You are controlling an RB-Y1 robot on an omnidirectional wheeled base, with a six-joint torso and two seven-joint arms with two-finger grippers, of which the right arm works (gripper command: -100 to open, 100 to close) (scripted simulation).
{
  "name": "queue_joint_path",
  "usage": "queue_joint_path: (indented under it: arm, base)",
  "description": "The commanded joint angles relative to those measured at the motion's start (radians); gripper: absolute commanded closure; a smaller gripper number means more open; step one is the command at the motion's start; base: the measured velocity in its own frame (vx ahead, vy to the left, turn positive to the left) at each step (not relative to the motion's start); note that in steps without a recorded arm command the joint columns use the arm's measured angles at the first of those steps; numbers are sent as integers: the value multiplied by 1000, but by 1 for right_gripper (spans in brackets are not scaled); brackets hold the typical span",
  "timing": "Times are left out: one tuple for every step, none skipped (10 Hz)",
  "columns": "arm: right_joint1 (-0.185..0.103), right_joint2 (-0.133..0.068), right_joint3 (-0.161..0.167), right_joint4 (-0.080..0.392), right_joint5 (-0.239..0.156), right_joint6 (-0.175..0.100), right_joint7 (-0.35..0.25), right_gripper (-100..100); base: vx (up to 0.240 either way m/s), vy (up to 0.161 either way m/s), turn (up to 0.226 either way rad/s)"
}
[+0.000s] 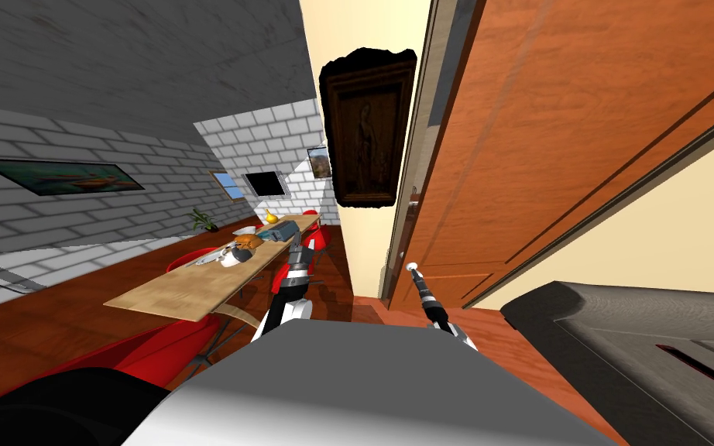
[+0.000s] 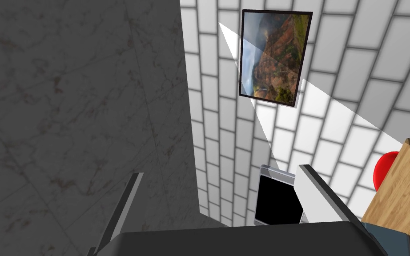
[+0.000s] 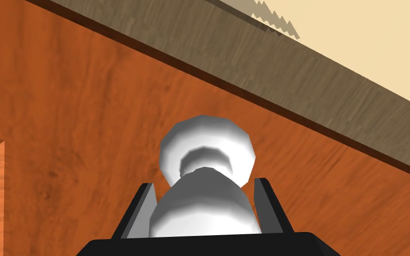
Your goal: Pull the door open
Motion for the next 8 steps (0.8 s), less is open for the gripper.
queue_joint_path:
  arm:
    - [8,23,14,-28,8,14,-18,100]
    - [4,21,22,-20,9,9,-60,100]
    - [4,21,22,-20,9,9,-60,100]
    - [-1,19,30,-13,10,5,-101,100]
    - [-6,17,38,-5,11,0,-127,100]
    - [-6,17,38,-5,11,0,-143,100]
    - [-12,15,46,3,12,-5,-185,100]
    - [-12,15,46,3,12,-5,-185,100]
  base:
    - [-14,-2,-6]
    - [-12,-4,-41]
    - [-10,4,-25]
    - [-13,14,-45]
    - [-20,10,-68]
    - [-25,-4,-19]
    - [-23,-6,-46]
    - [-16,4,-22]
